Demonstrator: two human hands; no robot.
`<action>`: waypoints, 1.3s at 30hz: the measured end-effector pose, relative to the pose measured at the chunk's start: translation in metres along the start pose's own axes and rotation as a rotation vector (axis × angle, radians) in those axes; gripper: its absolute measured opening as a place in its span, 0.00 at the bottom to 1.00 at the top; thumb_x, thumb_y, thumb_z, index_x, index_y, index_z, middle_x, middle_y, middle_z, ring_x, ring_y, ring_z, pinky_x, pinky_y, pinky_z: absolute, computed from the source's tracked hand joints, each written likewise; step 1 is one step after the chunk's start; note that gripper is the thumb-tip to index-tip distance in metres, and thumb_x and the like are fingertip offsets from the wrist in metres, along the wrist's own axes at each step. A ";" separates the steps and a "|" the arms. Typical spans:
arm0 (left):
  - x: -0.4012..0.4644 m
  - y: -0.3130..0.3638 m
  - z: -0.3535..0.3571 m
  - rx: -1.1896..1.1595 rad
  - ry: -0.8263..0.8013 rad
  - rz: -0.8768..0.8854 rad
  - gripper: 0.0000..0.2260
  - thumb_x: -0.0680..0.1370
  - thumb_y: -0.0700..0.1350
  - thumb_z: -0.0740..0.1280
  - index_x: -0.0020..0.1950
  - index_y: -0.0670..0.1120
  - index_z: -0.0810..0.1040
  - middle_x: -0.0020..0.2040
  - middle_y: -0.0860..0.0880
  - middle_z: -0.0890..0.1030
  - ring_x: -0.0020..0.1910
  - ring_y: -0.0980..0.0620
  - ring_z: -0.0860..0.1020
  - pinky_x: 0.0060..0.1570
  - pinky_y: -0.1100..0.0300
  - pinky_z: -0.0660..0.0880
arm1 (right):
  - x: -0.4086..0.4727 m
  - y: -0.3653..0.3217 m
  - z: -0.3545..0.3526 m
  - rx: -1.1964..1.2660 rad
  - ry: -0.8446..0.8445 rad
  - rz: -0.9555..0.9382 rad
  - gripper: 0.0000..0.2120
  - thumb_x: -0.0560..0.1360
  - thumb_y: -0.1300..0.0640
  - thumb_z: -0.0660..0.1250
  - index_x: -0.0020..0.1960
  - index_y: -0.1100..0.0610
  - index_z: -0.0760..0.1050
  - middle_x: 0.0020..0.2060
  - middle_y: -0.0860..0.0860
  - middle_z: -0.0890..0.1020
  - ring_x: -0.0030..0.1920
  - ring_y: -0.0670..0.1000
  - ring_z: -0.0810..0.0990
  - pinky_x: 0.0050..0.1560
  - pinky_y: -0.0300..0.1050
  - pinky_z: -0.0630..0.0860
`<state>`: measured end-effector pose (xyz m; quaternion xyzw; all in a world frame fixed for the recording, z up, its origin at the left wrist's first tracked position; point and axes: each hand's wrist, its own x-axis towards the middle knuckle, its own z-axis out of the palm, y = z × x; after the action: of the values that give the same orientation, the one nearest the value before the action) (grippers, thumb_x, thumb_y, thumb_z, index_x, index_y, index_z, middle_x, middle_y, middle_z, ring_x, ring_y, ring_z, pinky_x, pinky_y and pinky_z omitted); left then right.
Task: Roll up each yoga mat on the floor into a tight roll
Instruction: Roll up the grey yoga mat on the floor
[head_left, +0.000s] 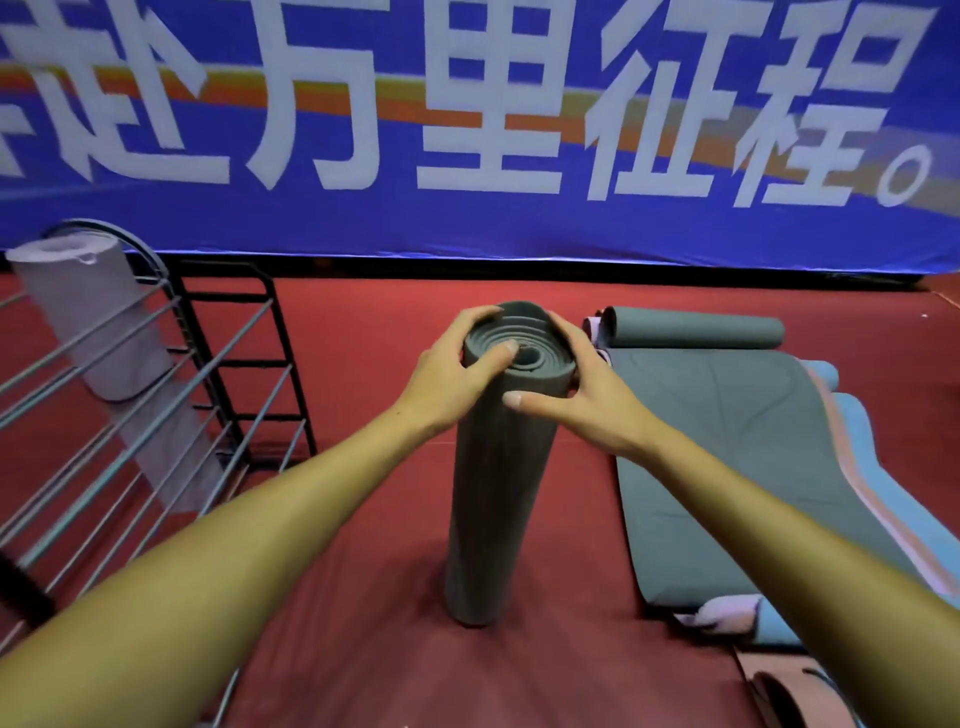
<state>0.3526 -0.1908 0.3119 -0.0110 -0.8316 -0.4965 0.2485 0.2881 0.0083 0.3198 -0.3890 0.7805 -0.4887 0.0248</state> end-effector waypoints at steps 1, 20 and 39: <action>-0.003 -0.001 -0.003 0.010 0.001 -0.010 0.25 0.76 0.63 0.68 0.72 0.58 0.74 0.65 0.63 0.80 0.65 0.64 0.77 0.70 0.51 0.73 | 0.000 0.001 0.003 -0.013 0.020 -0.013 0.48 0.69 0.45 0.83 0.81 0.46 0.61 0.74 0.42 0.73 0.74 0.40 0.70 0.76 0.43 0.67; -0.027 0.005 -0.028 -0.295 0.010 -0.276 0.16 0.76 0.44 0.66 0.62 0.56 0.83 0.52 0.54 0.86 0.48 0.55 0.82 0.45 0.49 0.80 | 0.007 0.002 0.039 0.177 0.081 0.166 0.56 0.68 0.30 0.76 0.84 0.42 0.47 0.78 0.46 0.67 0.77 0.46 0.67 0.76 0.59 0.69; -0.050 -0.077 -0.066 -0.107 -0.457 -0.429 0.28 0.78 0.41 0.76 0.77 0.53 0.73 0.69 0.52 0.79 0.55 0.49 0.82 0.55 0.39 0.80 | -0.008 0.044 0.115 -0.635 0.093 0.178 0.25 0.68 0.33 0.73 0.52 0.49 0.68 0.53 0.50 0.73 0.55 0.58 0.76 0.41 0.52 0.75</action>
<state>0.4027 -0.2735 0.2524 0.0406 -0.8221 -0.5652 -0.0559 0.3163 -0.0632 0.2230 -0.2848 0.9251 -0.2342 -0.0909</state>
